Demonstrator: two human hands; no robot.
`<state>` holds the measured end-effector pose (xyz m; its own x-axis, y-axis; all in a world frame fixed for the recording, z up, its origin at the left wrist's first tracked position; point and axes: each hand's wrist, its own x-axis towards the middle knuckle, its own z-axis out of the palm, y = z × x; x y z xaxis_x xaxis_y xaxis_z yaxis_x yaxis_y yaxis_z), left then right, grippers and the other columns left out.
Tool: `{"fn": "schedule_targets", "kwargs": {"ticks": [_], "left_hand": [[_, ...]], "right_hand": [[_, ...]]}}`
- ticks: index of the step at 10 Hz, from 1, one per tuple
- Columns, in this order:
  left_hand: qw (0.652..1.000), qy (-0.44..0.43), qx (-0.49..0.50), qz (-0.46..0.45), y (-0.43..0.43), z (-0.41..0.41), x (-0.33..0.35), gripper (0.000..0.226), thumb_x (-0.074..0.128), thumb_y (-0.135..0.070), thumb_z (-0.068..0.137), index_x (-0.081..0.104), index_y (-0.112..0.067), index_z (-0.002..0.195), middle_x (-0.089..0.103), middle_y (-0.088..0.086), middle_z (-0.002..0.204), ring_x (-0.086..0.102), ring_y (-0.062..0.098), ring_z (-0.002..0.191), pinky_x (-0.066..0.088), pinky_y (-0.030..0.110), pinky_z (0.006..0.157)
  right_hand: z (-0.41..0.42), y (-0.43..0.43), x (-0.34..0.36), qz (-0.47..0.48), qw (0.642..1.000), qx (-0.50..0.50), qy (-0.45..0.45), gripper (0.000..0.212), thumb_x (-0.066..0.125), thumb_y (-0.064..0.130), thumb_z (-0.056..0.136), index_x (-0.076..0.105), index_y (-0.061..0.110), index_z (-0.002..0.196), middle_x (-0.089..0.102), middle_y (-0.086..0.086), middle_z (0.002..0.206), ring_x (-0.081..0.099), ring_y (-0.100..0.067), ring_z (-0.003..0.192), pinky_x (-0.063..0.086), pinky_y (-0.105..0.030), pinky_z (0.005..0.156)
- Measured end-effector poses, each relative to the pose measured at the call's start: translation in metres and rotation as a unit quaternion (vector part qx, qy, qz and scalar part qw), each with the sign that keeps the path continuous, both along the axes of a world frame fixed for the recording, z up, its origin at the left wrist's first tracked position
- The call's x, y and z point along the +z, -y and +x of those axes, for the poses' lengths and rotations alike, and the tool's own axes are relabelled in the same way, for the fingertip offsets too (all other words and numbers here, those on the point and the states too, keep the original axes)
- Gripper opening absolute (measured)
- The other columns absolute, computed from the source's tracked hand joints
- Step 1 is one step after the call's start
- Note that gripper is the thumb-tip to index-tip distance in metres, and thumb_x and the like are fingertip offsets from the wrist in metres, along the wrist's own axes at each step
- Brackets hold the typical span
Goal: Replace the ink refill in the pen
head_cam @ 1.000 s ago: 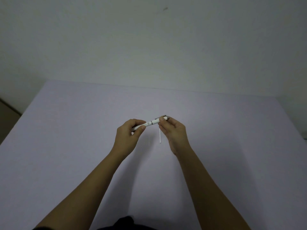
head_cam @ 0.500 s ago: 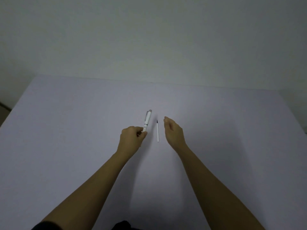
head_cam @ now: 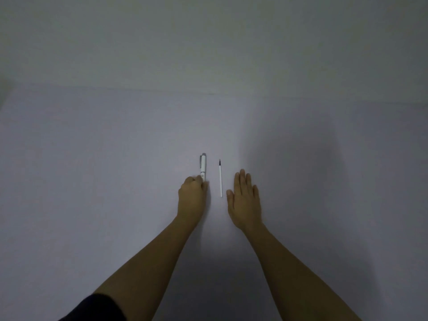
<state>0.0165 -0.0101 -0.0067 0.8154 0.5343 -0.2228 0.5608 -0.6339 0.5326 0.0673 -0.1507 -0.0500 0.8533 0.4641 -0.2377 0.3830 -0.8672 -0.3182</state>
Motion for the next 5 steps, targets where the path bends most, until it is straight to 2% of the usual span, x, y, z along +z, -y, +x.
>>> {"fn": "schedule_targets", "kwargs": {"ticks": [1, 2, 4, 5], "left_hand": [[1.000, 0.016, 0.007, -0.003, 0.0036, -0.0005, -0.0065, 0.030, 0.043, -0.020, 0.098, 0.058, 0.005, 0.106, 0.062, 0.023, 0.097, 0.060, 0.034, 0.083, 0.051, 0.040, 0.073], [1.000, 0.021, 0.009, 0.005, 0.0044, 0.0002, -0.0078, 0.030, 0.044, -0.020, 0.099, 0.058, 0.005, 0.107, 0.062, 0.023, 0.097, 0.060, 0.033, 0.083, 0.050, 0.038, 0.072], [0.999, 0.030, 0.014, 0.005, 0.0037, -0.0026, -0.0050, 0.032, 0.046, -0.027, 0.097, 0.056, 0.003, 0.097, 0.060, 0.021, 0.090, 0.059, 0.031, 0.076, 0.048, 0.036, 0.066], [0.999, 0.030, 0.025, 0.023, -0.0004, -0.0078, -0.0004, 0.033, 0.046, -0.028, 0.097, 0.056, 0.004, 0.100, 0.060, 0.023, 0.088, 0.058, 0.033, 0.077, 0.044, 0.035, 0.064]], "right_hand": [[-0.0020, 0.0005, -0.0068, 0.005, 1.000, -0.010, 0.021, 0.056, 0.025, 0.031, 0.100, 0.006, 0.010, 0.148, 0.004, -0.008, 0.160, 0.002, -0.022, 0.148, 0.002, -0.038, 0.118], [-0.0045, 0.0012, -0.0086, 0.005, 0.999, -0.012, 0.029, 0.056, 0.026, 0.030, 0.099, 0.007, 0.010, 0.148, 0.006, -0.007, 0.160, 0.004, -0.021, 0.148, 0.002, -0.037, 0.118], [-0.0017, 0.0008, -0.0081, 0.007, 1.000, -0.007, 0.016, 0.056, 0.024, 0.030, 0.100, 0.004, 0.011, 0.148, 0.002, -0.007, 0.160, 0.000, -0.020, 0.148, -0.001, -0.036, 0.118], [-0.0042, 0.0036, -0.0001, 0.031, 0.999, -0.008, -0.006, 0.056, 0.025, 0.031, 0.100, 0.005, 0.010, 0.148, 0.001, -0.007, 0.160, 0.000, -0.018, 0.148, -0.001, -0.036, 0.118]]}}
